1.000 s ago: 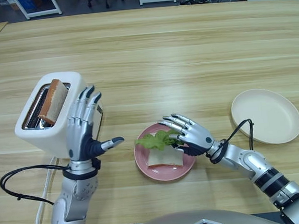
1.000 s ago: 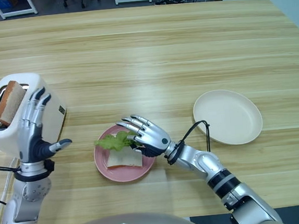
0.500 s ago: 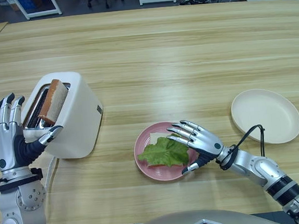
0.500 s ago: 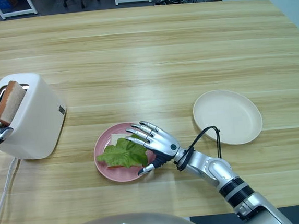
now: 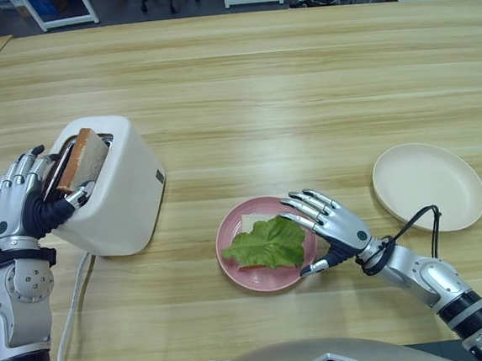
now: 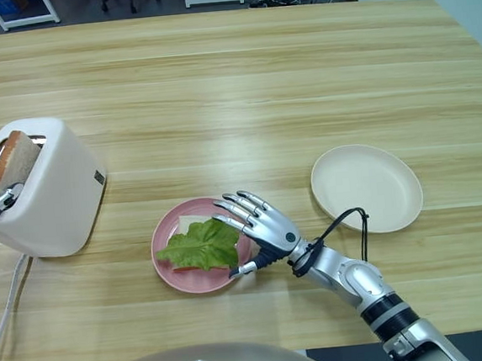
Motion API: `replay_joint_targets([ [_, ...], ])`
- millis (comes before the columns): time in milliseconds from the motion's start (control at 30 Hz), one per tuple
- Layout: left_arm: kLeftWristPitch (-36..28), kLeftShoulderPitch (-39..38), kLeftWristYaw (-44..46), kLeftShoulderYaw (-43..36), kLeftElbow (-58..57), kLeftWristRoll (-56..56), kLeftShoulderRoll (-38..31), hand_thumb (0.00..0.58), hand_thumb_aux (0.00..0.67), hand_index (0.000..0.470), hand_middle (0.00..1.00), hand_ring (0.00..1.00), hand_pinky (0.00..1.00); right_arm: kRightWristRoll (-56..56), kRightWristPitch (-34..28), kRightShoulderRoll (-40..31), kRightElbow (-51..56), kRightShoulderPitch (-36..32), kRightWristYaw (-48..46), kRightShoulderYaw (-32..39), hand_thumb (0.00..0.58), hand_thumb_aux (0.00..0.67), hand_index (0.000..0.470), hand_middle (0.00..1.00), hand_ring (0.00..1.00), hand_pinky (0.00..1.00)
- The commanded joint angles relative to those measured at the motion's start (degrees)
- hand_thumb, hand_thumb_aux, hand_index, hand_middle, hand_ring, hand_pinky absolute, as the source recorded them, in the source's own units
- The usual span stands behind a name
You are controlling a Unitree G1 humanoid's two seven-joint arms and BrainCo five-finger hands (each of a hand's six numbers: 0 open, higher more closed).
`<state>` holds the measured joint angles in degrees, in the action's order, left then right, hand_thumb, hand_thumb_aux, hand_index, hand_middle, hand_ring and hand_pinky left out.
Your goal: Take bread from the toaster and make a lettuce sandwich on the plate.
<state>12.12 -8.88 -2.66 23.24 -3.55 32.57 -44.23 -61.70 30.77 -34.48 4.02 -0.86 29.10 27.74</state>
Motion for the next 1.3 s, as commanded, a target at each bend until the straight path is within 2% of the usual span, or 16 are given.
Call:
replay_joint_targets([
  [33, 1.2, -2.0, 2.4, -2.0, -2.6, -0.8, -1.7, 0.58, 0.67, 0.47, 0.0, 0.0, 0.0, 1.0, 0.6, -1.3, -0.9, 1.4, 0.1, -1.2, 0.0, 0.0, 0.0, 0.0, 0.0, 0.0],
  [100, 2.9, -3.2, 3.2, -2.5, -1.9, -1.6, -2.4, 0.58, 0.67, 0.47, 0.24, 0.24, 0.24, 1.3, 0.7, -1.4, -1.3, 1.8, 0.2, -1.8, 0.0, 0.0, 0.0, 0.0, 0.0, 0.0],
  [133, 3.8, -3.5, 3.5, -2.9, -1.6, -1.9, -2.8, 0.58, 0.67, 0.47, 0.52, 0.52, 0.52, 1.5, 0.7, -1.4, -1.5, 1.9, 0.2, -2.1, 0.0, 0.0, 0.0, 0.0, 0.0, 0.0],
  [167, 4.8, -3.8, 3.6, -3.2, -1.3, -2.1, -3.1, 0.58, 0.67, 0.47, 0.93, 0.93, 0.93, 1.6, 0.8, -1.4, -1.6, 1.9, 0.1, -2.3, 0.0, 0.0, 0.0, 0.0, 0.0, 0.0],
  [200, 5.5, -4.0, 3.3, -3.2, -0.9, -2.0, -3.3, 0.58, 0.67, 0.47, 1.0, 1.0, 1.0, 1.6, 0.7, -1.2, -1.7, 1.9, 0.2, -2.4, 0.0, 0.0, 0.0, 0.0, 0.0, 0.0],
  [567, 5.3, 1.6, -16.5, -2.3, -2.7, 5.7, -1.7, 0.58, 0.67, 0.47, 1.0, 1.0, 1.0, 1.3, 0.2, 0.2, -1.0, 2.5, 2.0, -2.8, 0.0, 0.0, 0.0, 0.0, 0.0, 0.0],
  [733, 7.9, 6.6, -28.6, -0.6, -2.2, 5.7, 0.5, 0.58, 0.67, 0.47, 1.0, 1.0, 1.0, 1.0, -0.4, 0.8, -0.2, 2.7, 4.0, -3.2, 0.0, 0.0, 0.0, 0.0, 0.0, 0.0],
  [867, 11.3, 8.6, -31.4, -0.7, -0.7, 2.7, 2.6, 0.58, 0.67, 0.47, 1.0, 1.0, 1.0, 1.0, -0.8, 1.0, 0.0, 2.8, 5.3, -3.4, 0.0, 0.0, 0.0, 0.0, 0.0, 0.0],
  [1000, 13.8, 9.1, -30.9, 0.5, 5.2, -2.4, 5.8, 0.58, 0.67, 0.47, 1.0, 1.0, 1.0, 1.2, -1.3, 0.9, -0.4, 3.3, 6.5, -4.1, 0.0, 0.0, 0.0, 0.0, 0.0, 0.0],
  [1067, 15.4, 7.8, -27.0, -1.3, 11.6, -7.5, 7.9, 0.58, 0.67, 0.47, 1.0, 1.0, 1.0, 1.5, -1.4, 1.0, -0.5, 3.6, 7.4, -4.6, 0.0, 0.0, 0.0, 0.0, 0.0, 0.0],
  [1167, 17.1, 3.2, -17.3, -9.8, 19.3, -17.5, 11.6, 0.58, 0.67, 0.47, 1.0, 1.0, 1.0, 2.7, -0.6, 1.3, -1.5, 3.5, 8.6, -5.4, 0.0, 0.0, 0.0, 0.0, 0.0, 0.0],
  [1300, 16.9, -3.8, -3.9, -24.7, 20.0, -27.6, 16.4, 0.58, 0.67, 0.47, 1.0, 1.0, 1.0, 6.7, 4.2, 1.3, -5.5, 4.4, 9.9, -6.5, 0.0, 0.0, 0.0, 0.0, 0.0, 0.0],
])
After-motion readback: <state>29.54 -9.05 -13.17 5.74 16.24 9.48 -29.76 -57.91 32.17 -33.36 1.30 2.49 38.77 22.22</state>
